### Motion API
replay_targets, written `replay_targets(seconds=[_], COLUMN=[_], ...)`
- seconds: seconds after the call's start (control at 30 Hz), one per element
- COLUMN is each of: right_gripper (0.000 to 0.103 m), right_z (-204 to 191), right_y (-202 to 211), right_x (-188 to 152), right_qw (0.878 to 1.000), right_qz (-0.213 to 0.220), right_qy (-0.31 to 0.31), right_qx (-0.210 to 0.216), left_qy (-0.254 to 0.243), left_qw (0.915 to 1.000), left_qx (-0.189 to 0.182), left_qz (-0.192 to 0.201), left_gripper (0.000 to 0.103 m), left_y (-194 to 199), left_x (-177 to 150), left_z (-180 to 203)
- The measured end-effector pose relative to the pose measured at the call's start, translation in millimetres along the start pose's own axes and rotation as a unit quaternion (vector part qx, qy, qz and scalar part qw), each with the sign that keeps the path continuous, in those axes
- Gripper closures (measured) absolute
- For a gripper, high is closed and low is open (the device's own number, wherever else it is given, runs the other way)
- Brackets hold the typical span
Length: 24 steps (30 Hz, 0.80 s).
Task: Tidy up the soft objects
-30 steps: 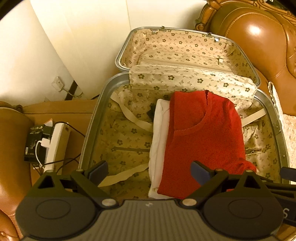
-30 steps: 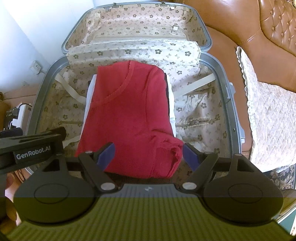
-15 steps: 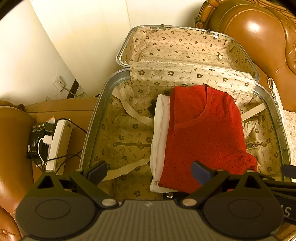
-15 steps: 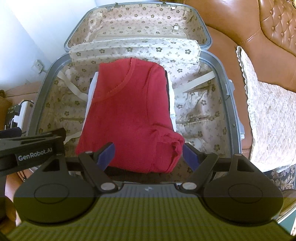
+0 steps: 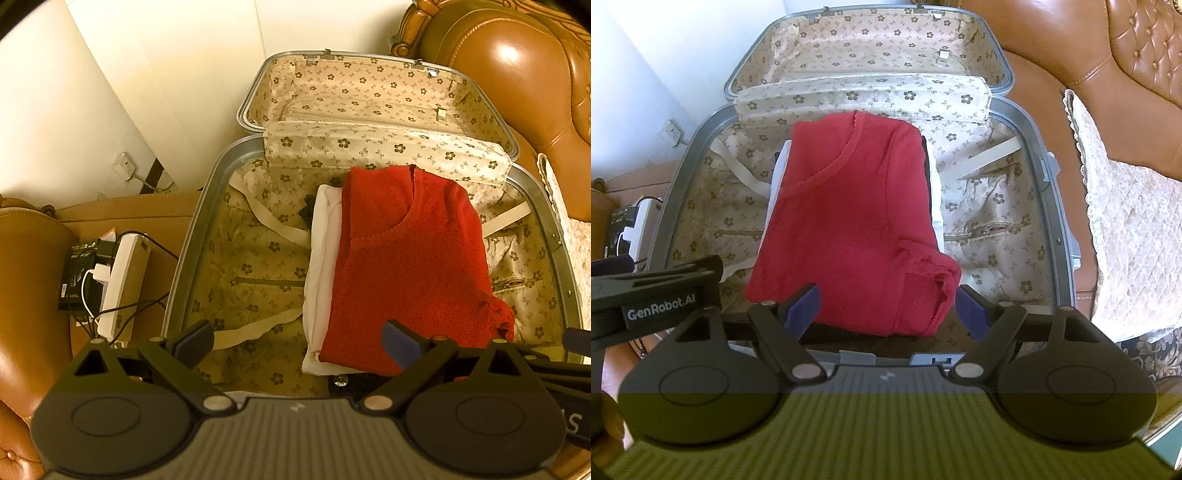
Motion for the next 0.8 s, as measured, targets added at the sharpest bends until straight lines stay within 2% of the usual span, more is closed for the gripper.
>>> replay_targets(seconds=[0.8], right_gripper=[0.015], right_z=[8.2], right_y=[11.7], right_x=[-18.3], right_qw=[1.0], right_qz=[0.013], right_qy=[0.003], right_qx=[0.005], left_qy=[0.011], left_qw=[0.9999], left_qx=[-0.003], left_qz=[0.002], left_gripper=[0.002], left_y=[12.1], left_x=[-19.6], left_z=[3.2])
Point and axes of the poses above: each gripper's, at about its wrist camera, not at the fingertips, and y roughly against the way its jaws point, z to its right, x to its top, the point moved 5 cm from there along -y, roughly the way its jaws point, and after that the axes turned 9 degrees about y, right-handed, at the moved point
